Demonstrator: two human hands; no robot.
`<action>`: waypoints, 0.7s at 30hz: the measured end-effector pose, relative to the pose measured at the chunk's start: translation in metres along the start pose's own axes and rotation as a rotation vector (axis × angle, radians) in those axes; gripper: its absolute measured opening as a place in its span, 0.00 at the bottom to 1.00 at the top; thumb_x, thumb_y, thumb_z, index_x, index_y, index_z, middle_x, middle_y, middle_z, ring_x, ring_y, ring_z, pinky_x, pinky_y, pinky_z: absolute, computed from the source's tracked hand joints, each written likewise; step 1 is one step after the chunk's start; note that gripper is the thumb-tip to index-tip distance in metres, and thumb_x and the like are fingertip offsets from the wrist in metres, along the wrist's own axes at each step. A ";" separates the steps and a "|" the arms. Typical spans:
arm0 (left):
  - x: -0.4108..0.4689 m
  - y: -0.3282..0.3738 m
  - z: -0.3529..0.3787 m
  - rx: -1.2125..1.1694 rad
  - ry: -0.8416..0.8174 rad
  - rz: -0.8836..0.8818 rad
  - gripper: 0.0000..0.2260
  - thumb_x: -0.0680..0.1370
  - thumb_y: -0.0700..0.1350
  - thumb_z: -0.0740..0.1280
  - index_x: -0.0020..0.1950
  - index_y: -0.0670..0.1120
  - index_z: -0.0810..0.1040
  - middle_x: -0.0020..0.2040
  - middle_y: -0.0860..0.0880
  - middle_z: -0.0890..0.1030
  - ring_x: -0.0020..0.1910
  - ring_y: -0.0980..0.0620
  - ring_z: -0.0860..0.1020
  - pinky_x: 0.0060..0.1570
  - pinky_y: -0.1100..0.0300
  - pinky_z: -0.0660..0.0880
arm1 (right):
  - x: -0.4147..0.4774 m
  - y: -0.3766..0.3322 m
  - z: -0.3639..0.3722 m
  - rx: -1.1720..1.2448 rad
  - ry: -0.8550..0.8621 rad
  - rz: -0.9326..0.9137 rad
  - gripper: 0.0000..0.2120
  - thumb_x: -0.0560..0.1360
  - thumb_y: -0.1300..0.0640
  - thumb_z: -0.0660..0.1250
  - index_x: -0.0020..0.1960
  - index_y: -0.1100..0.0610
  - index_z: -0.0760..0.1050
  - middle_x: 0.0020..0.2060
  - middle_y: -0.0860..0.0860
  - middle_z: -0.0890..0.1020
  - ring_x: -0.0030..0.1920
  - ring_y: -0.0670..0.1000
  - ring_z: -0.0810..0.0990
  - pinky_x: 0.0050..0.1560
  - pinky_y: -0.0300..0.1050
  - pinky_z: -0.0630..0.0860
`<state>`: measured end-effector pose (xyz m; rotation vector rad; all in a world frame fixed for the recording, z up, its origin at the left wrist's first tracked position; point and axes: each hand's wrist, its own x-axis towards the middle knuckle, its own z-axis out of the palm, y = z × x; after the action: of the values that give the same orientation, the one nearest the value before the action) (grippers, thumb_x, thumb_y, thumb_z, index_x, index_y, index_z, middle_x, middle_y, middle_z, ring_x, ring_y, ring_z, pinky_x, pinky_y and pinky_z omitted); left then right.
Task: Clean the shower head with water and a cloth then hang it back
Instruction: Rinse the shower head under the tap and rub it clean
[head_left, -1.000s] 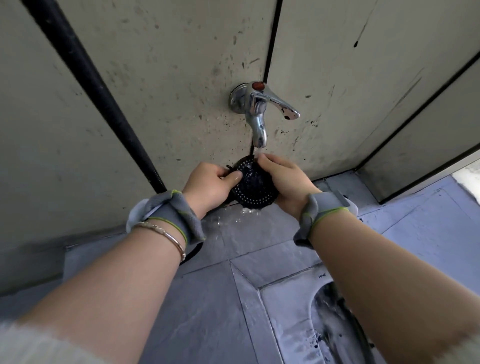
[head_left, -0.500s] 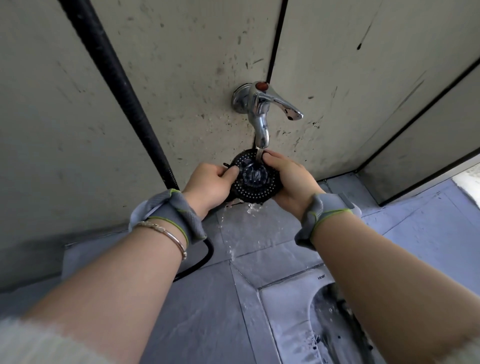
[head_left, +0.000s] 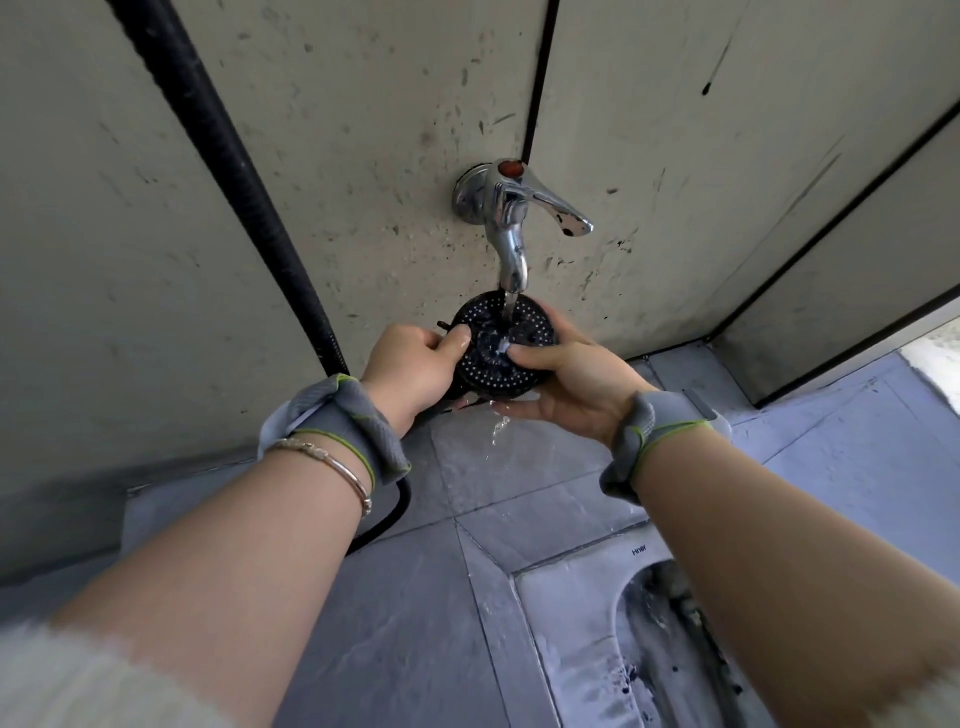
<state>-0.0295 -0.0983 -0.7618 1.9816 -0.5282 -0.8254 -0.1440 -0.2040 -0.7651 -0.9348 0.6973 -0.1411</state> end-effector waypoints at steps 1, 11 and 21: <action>-0.001 0.001 0.001 -0.010 -0.003 -0.012 0.21 0.77 0.50 0.62 0.46 0.29 0.78 0.42 0.31 0.82 0.36 0.38 0.81 0.30 0.59 0.76 | -0.001 0.000 0.000 -0.012 0.001 -0.010 0.26 0.75 0.70 0.60 0.66 0.46 0.68 0.60 0.54 0.76 0.55 0.60 0.78 0.43 0.56 0.81; 0.003 0.001 0.002 0.010 -0.001 -0.036 0.22 0.78 0.51 0.61 0.43 0.31 0.78 0.39 0.32 0.81 0.36 0.39 0.80 0.31 0.54 0.77 | 0.001 0.001 -0.002 0.015 0.077 -0.073 0.24 0.73 0.67 0.66 0.65 0.51 0.70 0.52 0.54 0.80 0.46 0.57 0.82 0.41 0.56 0.82; 0.003 0.009 0.007 -0.211 -0.067 -0.132 0.13 0.79 0.46 0.61 0.37 0.41 0.73 0.38 0.40 0.76 0.32 0.44 0.76 0.22 0.61 0.73 | 0.002 -0.002 0.017 -0.211 0.199 -0.152 0.21 0.78 0.59 0.61 0.69 0.51 0.62 0.58 0.54 0.77 0.49 0.53 0.80 0.41 0.45 0.80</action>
<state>-0.0329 -0.1092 -0.7578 1.8141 -0.3354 -0.9903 -0.1319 -0.1944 -0.7582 -1.1870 0.8363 -0.3025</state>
